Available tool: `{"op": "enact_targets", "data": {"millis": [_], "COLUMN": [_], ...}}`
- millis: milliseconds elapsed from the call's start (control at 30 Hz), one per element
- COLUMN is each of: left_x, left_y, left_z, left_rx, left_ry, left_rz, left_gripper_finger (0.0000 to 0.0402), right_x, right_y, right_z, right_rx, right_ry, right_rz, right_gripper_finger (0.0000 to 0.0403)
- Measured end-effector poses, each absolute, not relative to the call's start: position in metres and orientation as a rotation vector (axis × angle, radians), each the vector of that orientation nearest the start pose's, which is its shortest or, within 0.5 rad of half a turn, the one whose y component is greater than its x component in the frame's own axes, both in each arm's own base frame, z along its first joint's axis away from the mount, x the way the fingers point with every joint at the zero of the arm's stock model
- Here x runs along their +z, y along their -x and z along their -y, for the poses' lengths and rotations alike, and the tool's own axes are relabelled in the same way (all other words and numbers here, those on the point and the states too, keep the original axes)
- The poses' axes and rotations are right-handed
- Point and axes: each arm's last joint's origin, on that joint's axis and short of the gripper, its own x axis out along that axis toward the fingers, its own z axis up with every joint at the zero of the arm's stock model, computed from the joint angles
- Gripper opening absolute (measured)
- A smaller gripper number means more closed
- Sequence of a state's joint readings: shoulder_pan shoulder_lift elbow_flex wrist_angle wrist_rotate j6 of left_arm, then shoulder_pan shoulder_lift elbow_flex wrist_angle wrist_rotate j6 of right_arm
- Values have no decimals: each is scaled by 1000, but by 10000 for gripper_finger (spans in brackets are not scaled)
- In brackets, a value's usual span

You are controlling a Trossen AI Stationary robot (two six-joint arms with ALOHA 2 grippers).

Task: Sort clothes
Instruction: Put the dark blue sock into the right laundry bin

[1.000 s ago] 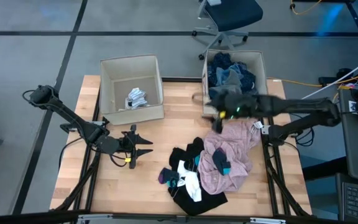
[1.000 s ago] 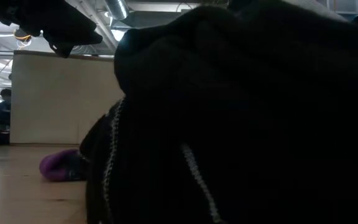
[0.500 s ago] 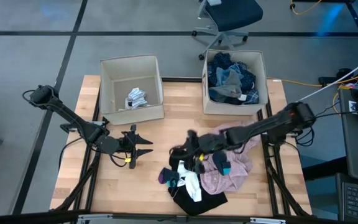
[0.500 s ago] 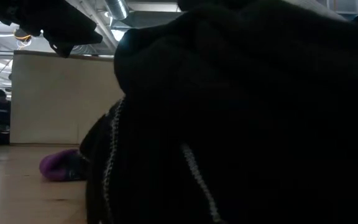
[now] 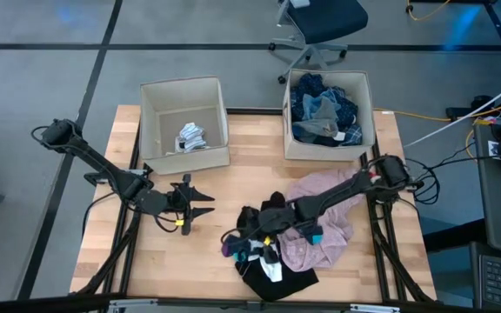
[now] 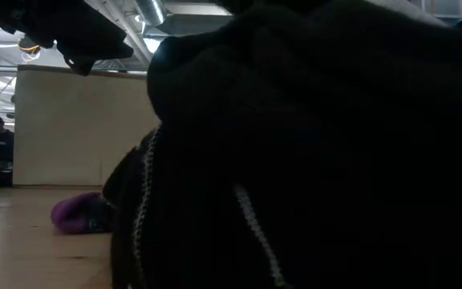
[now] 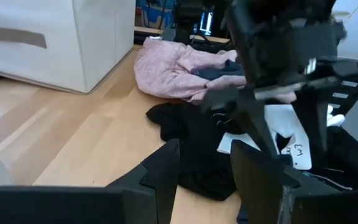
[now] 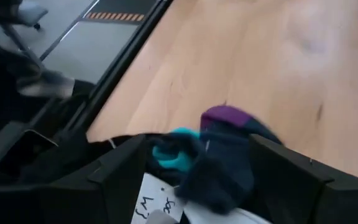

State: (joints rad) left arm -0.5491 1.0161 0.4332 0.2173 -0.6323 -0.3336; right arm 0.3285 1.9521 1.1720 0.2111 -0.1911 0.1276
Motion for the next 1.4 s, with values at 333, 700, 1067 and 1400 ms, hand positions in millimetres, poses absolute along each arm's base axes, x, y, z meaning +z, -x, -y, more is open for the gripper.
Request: {"op": "enact_targets", "data": {"millis": [333,700,1067,1400], "left_x": [211,211,211,210], "left_y": [-183,-183,-183,-182], "left_z": [92,92,92,92], "left_rx": [131,131,131,132], "left_ry": [127,124,126,119], "left_rz": [-285,-285,-286,-291], "left_gripper_finger": [135,135,135,135], "right_x": [146,144,213,307], "right_y": [-392,-391,-378,-321], "right_z": [-139,-138,-130,-94], "right_rx": [460,420,363,18], "right_ry": [-78,-35,39,190], "right_rz": [-694,-711,-584,-485], "right_gripper_finger": [221,13,8,7]}}
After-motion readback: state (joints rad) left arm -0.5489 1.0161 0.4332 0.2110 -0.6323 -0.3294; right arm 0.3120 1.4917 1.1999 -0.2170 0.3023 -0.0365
